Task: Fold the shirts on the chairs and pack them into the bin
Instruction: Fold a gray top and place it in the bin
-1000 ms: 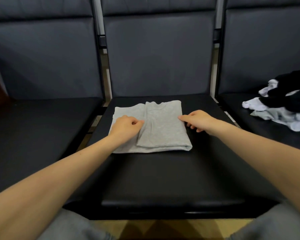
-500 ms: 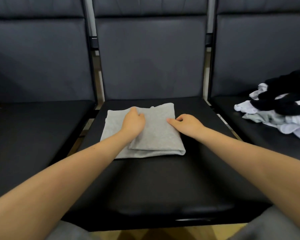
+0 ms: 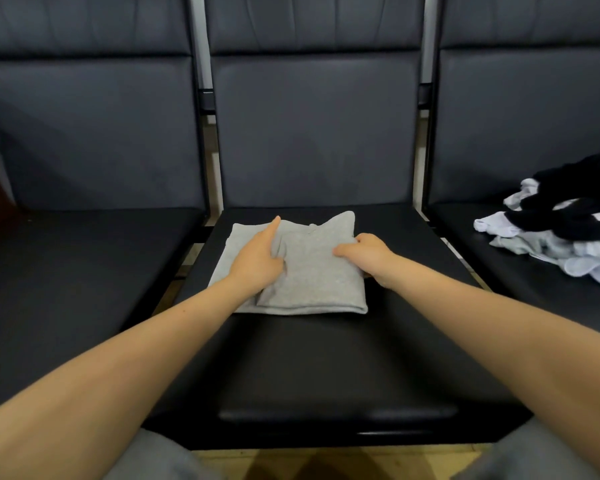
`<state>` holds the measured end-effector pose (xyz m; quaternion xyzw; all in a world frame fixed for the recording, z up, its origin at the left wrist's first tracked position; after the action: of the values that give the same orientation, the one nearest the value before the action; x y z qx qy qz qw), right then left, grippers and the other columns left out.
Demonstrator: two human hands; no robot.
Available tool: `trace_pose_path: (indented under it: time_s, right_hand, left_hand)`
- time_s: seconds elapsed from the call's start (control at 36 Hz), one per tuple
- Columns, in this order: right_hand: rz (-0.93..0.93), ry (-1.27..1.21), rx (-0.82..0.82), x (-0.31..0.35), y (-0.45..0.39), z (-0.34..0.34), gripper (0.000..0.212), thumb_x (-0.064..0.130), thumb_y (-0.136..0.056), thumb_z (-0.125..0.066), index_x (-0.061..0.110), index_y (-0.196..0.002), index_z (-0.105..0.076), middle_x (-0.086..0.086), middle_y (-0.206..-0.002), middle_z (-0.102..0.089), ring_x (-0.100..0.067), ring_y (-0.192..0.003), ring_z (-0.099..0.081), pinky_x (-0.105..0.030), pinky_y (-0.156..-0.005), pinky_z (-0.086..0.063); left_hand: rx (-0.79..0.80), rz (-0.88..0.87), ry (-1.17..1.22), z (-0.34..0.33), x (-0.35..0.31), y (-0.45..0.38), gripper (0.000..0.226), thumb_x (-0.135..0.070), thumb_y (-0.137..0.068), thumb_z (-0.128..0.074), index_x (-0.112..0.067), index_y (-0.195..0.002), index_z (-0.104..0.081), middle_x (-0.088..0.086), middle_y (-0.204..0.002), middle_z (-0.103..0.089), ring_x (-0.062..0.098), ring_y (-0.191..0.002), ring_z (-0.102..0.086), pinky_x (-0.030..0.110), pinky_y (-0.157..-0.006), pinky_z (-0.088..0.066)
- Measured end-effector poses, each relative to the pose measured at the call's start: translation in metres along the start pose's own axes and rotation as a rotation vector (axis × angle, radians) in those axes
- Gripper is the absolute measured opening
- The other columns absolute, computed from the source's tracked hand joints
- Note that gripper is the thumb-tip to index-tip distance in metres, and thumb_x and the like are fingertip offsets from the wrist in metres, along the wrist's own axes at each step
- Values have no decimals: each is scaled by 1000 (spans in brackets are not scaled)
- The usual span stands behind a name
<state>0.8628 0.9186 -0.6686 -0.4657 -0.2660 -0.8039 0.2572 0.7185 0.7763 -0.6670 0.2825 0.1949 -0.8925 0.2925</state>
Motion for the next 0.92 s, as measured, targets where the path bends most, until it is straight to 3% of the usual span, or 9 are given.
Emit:
trace_pose_path:
  time_s: [0.11,0.22,0.39,0.47,0.56,0.67,0.72,0.81,0.92]
  right_hand:
    - [-89,-296,-37,3,1,7,48,15,-83,-67,-1,-126,-52,-13,-117,-63,-25,-96,-64,-31,-71,-53]
    - [-116,-283,-98,7,9,31,56,26,-76,-69,5,-126,-54,-13,-110,-66,-30,-94,-67,-40,-86,-55]
    - [-139,-114,-130,31,21,55,52,42,-86,-63,6,-122,-55,-4,-88,-57,-18,-73,-55,-28,-54,-40]
    - [-123,-114,-148,43,25,53,54,44,-85,-64,7,-123,-55,-9,-95,-61,-24,-77,-59,-30,-57,-42]
    - [-47,-153,-119,54,29,38,57,41,-83,-69,6,-126,-54,-10,-98,-65,-22,-82,-62,-30,-64,-47]
    - [-2,-435,112,62,31,-4,46,27,-84,-72,4,-120,-57,-7,-92,-66,-17,-77,-63,-31,-71,-56]
    - [-54,-439,300,62,36,-26,28,27,-90,-65,10,-111,-58,-4,-82,-63,-12,-61,-55,-23,-54,-47]
    - [-50,-372,432,62,38,-37,19,28,-95,-59,13,-106,-64,1,-80,-64,-8,-58,-56,-20,-50,-45]
    - [-6,-353,250,54,26,-22,19,19,-91,-60,10,-106,-67,0,-77,-61,-9,-56,-51,-20,-50,-41]
  left_hand:
    - [22,-141,-188,2,-10,10,49,-15,-94,-51,-20,-142,-44,0,-147,-41,19,-131,-42,25,-100,-34]
    - [41,-132,-287,-2,-11,18,30,-24,-94,-50,-28,-121,-63,-2,-130,-54,21,-122,-45,39,-98,-44]
    - [66,-43,-118,-8,-3,24,24,-24,-95,-51,-23,-111,-69,-9,-109,-61,13,-109,-55,24,-87,-43]
    - [48,77,147,-4,-1,25,27,-18,-98,-44,-19,-108,-69,-10,-107,-61,8,-102,-55,22,-89,-42]
    - [6,257,453,-1,7,24,30,-15,-100,-35,-12,-106,-64,5,-106,-63,12,-83,-58,23,-72,-49]
    - [14,422,685,-2,13,26,38,-26,-106,-30,-3,-115,-58,12,-101,-64,19,-80,-62,22,-63,-48]
    - [21,439,716,-1,16,25,44,-34,-106,-28,-4,-106,-61,11,-92,-66,21,-78,-63,26,-66,-50]
    - [87,422,593,1,18,25,49,-49,-99,-36,-8,-91,-61,13,-86,-61,21,-73,-56,32,-70,-46]
    - [133,425,461,2,14,23,38,-45,-92,-57,-8,-85,-61,6,-71,-50,15,-58,-40,25,-55,-33]
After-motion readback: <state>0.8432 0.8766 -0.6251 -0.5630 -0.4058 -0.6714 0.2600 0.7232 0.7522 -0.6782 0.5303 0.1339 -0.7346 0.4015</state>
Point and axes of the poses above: each hand's wrist, its own y-axis away from the middle knuckle, its own z-axis out of the back of the hand, x = y × z, the point moved 5 cm from there along -y, towards the middle knuckle
